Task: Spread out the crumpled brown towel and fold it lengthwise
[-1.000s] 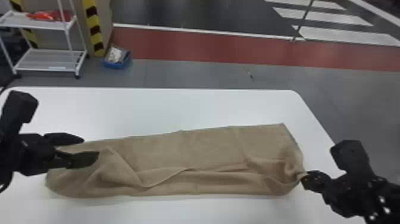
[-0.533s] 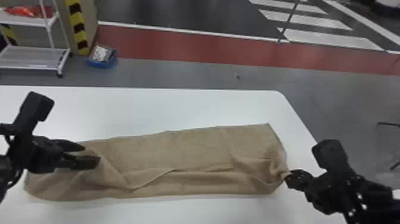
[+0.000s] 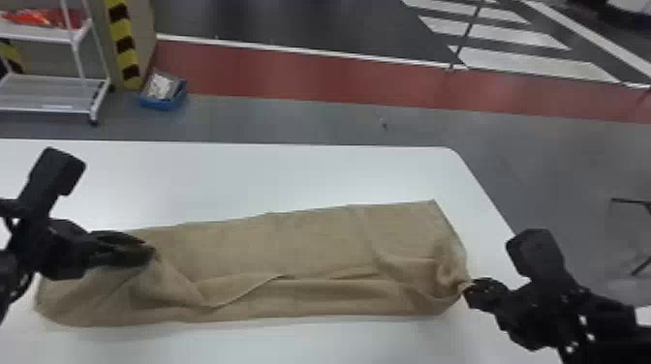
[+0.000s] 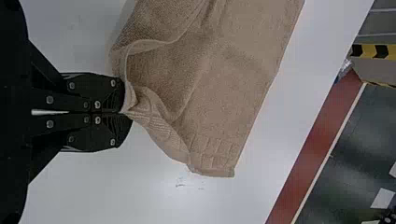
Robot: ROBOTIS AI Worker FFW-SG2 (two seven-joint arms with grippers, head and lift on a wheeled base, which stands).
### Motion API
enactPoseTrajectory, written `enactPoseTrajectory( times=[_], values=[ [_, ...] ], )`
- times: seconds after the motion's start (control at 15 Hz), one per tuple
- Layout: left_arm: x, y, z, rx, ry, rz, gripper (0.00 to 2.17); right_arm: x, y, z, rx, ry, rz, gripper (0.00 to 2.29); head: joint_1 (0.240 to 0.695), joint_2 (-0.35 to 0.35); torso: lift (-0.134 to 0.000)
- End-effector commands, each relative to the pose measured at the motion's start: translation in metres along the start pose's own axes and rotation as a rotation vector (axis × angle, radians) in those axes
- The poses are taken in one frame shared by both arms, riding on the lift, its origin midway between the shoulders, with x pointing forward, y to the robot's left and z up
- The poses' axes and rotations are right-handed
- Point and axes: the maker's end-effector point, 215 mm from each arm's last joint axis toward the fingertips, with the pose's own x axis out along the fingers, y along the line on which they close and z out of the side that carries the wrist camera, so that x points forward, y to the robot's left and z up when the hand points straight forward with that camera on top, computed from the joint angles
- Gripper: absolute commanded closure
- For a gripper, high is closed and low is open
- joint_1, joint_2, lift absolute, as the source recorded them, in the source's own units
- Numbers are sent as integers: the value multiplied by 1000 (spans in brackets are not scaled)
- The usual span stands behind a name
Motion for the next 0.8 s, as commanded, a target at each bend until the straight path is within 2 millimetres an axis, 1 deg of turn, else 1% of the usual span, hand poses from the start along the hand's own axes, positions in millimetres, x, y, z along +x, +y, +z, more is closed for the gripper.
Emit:
enactPoseTrajectory(
  times=[0.0,0.07,0.13,0.2,0.27,0.33,0.47,0.53,0.67,0.73],
  values=[
    [-29,-1,10,8,-70,16,1173,3,-1,0,-2,1,-3,1636,695,-247,-125],
    [-49,1,16,4,-111,17,1173,3,-2,2,-1,-3,-3,1636,695,-244,-125],
    [-67,0,16,-10,-150,8,1173,4,-1,3,-1,-6,0,1636,695,-241,-125],
    [-92,0,15,-11,-187,4,1173,5,0,5,-4,-11,2,1636,695,-237,-125],
    [-114,-1,4,-17,-205,0,1173,5,1,7,-10,-15,4,1636,695,-230,-125],
    [-129,-3,-7,-7,-200,-8,1170,7,2,10,-17,-20,8,1636,695,-208,-125],
    [-144,-21,-34,22,-140,-90,1170,11,6,16,-22,-29,17,1636,695,-183,-125],
    [-150,-26,-42,58,-111,-126,1170,13,9,19,-25,-33,23,1636,695,-174,-125],
    [-158,-35,-65,118,-29,-176,1156,14,12,19,-26,-32,29,1636,695,-161,-125],
    [-159,-38,-71,139,-14,-192,1004,16,13,17,-28,-28,32,1636,695,-156,-125]
  ],
)
